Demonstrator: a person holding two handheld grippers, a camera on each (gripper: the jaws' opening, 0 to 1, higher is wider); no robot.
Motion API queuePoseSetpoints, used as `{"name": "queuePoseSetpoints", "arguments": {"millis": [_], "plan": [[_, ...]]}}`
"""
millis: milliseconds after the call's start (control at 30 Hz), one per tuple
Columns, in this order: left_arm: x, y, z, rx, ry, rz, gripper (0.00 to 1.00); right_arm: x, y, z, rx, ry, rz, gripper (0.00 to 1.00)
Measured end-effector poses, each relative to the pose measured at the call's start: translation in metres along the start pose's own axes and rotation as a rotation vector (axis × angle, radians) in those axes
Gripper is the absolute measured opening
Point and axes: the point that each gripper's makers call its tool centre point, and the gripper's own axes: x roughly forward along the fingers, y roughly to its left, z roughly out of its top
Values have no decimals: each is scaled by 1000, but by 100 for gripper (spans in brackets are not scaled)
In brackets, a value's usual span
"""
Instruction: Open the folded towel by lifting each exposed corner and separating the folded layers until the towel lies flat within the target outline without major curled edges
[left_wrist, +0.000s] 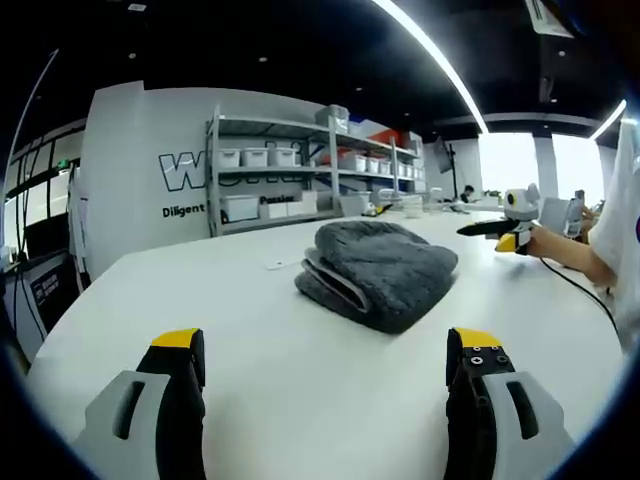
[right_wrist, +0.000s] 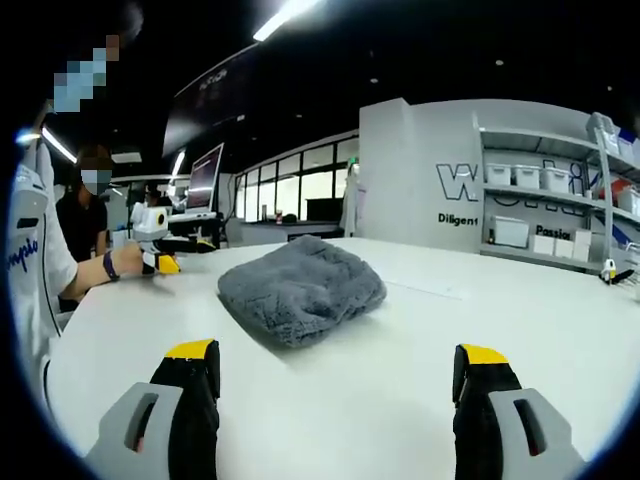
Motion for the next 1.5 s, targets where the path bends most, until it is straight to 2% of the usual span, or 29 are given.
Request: {"name": "queuePoseSetpoints", "arguments": {"millis": [1500], "plan": [[0,3,-2,-4,9,9,99,1,0,-2,3,12,0,99]]}}
